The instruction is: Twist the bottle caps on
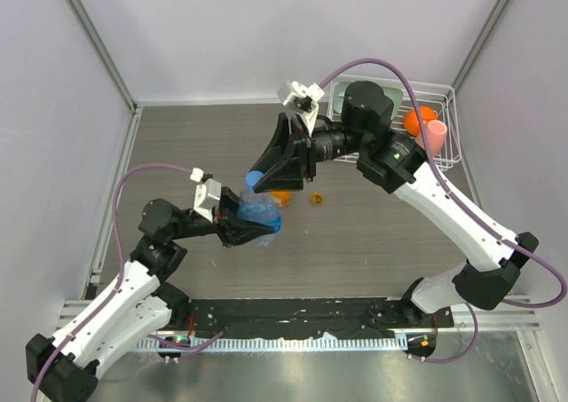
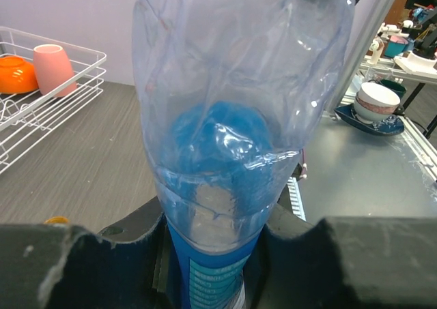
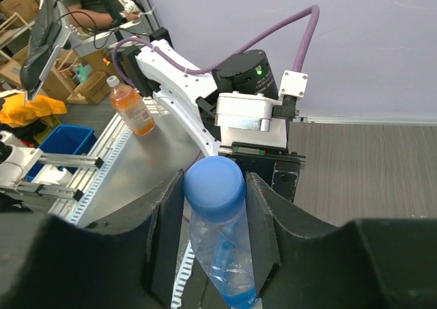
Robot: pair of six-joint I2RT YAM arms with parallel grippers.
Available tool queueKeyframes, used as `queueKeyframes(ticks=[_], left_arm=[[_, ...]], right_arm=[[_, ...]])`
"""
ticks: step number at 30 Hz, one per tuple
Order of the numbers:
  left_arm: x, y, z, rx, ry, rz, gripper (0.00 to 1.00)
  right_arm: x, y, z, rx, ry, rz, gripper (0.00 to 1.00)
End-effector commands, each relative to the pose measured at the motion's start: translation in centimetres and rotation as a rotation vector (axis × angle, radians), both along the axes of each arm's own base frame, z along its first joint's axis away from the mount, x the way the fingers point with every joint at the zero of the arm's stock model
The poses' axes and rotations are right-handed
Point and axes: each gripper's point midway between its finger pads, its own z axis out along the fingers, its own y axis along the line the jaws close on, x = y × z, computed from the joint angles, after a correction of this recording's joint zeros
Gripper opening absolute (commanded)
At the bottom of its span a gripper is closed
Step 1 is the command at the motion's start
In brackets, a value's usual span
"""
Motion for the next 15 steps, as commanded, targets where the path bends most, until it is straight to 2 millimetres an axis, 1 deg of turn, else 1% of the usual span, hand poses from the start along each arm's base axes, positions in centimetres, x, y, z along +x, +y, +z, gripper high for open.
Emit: queueKeyframes(ticks=[1,3,4,6,7,9,10,11,12,15], left_arm=[[1.1,0.4,2.9,-0.071,-0.017,0.073,0.04],[1.4,0.6,3.1,-0.078,-0.017,0.091,0.03],[1.5,0.6,3.1,-0.079,-0.018,0.096,0.03],[1.8,0.7,3.2,-0.084,-0.017,0.115,0.03],[1.8,0.8,3.2,-0.085,-0.017,0.121,0.03],[2.3,1.0,3.2,-0.090,-0.015,0.150,0.03],[2.4,1.0,3.1,-0.089,-0.018,0.159,0.03],[2.7,1.1,2.9,-0.081,-0.035,0.173,0.02],[3.1,1.2,2.8,-0.080,-0.044,0.199,0.02],[4.4,1.6,2.3,-0.059,-0.101,0.270,0.03]], right_arm=[[-0.8,-0.7,1.1,0.004,-0.054,-0.038,0.43],[-0.3,-0.7,1.1,0.003,-0.061,-0.071,0.37],[0.2,-0.5,1.0,0.001,-0.058,-0.106,0.32],[0.5,-0.6,1.1,0.003,-0.061,-0.135,0.28],[0.9,-0.5,1.0,0.003,-0.060,-0.158,0.24],[1.2,-0.5,1.0,0.002,-0.060,-0.190,0.21],[1.8,-0.5,1.1,0.003,-0.060,-0.235,0.18],[1.8,-0.4,1.0,0.001,-0.062,-0.244,0.17],[1.9,-0.3,0.5,-0.013,-0.057,-0.258,0.16],[2.3,0.3,0.1,-0.026,-0.069,-0.340,0.11]])
